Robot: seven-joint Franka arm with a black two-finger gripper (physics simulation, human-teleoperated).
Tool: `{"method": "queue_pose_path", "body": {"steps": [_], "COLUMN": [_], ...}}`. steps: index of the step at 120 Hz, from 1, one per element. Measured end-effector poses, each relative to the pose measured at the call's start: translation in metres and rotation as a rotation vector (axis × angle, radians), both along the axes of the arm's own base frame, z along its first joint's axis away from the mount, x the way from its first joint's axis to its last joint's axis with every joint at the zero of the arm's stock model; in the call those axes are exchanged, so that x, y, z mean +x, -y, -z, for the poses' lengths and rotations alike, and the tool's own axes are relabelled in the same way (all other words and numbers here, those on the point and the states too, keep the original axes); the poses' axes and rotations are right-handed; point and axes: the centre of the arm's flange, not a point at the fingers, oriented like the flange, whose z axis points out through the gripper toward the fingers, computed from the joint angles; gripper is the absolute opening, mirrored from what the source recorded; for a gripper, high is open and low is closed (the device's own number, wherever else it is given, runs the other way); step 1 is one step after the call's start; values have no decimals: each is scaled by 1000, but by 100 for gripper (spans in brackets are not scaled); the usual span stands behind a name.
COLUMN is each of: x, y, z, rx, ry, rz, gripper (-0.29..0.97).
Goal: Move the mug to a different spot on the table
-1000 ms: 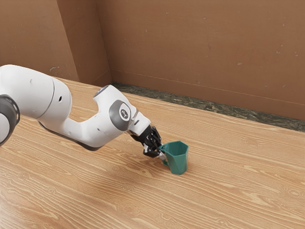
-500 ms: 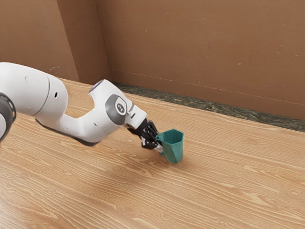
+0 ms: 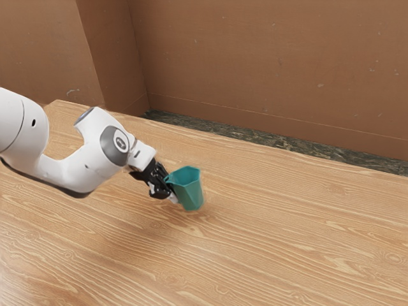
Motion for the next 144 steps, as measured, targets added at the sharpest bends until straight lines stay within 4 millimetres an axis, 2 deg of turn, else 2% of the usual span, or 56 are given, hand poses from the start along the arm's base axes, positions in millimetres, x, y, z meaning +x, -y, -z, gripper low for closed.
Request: {"method": "queue_pose_path", "body": {"steps": [35,62,101,121,144], "x": [-30,-39,-50,-51,-51], "y": [-43,-67,-81,-81,-80], "z": [14,19,26,23,24], "rx": [-1,-2,1,0,-2], "ry": [-52,-69,-89,-88,-90], "rz": [-88,-135,-162,-152,-145], "gripper": [-6,-2,-5,26,44]}}
